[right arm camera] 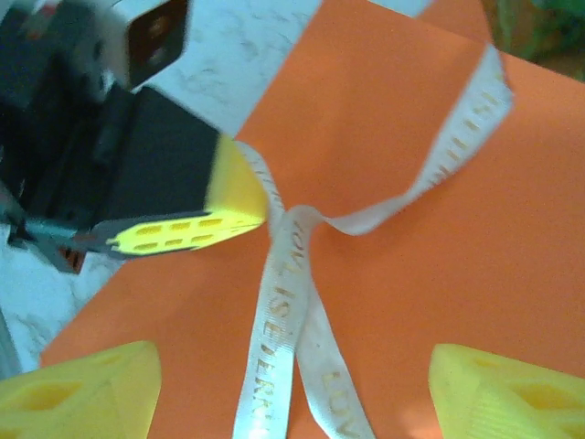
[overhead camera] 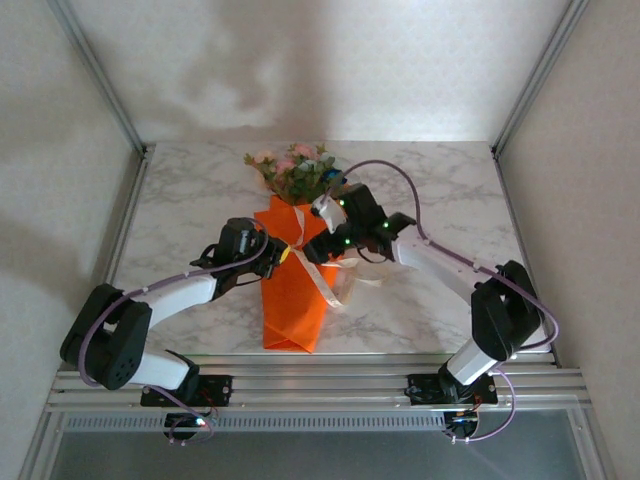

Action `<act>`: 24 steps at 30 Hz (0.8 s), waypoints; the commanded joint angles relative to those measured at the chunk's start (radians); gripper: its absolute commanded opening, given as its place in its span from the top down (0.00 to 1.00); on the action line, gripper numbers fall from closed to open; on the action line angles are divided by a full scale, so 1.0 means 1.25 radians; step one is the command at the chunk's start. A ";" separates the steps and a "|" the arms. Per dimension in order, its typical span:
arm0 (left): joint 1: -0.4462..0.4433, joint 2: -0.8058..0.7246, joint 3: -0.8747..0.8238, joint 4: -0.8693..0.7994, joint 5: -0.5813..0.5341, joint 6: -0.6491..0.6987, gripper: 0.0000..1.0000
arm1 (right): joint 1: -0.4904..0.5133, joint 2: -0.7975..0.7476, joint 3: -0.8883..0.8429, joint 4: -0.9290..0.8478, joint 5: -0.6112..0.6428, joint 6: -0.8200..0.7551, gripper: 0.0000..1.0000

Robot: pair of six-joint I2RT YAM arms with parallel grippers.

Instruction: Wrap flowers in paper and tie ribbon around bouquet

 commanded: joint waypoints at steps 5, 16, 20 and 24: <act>0.010 0.011 0.045 -0.030 0.016 0.030 1.00 | 0.087 0.072 -0.013 0.175 0.117 -0.329 0.20; 0.012 0.003 0.057 -0.046 0.020 0.034 1.00 | 0.105 0.215 0.103 0.138 0.237 -0.370 0.53; 0.013 -0.006 0.058 -0.055 0.017 0.039 1.00 | 0.104 0.231 0.145 0.060 0.211 -0.350 0.82; 0.015 -0.019 0.056 -0.059 0.014 0.039 1.00 | 0.105 0.205 0.114 0.051 0.194 -0.321 0.80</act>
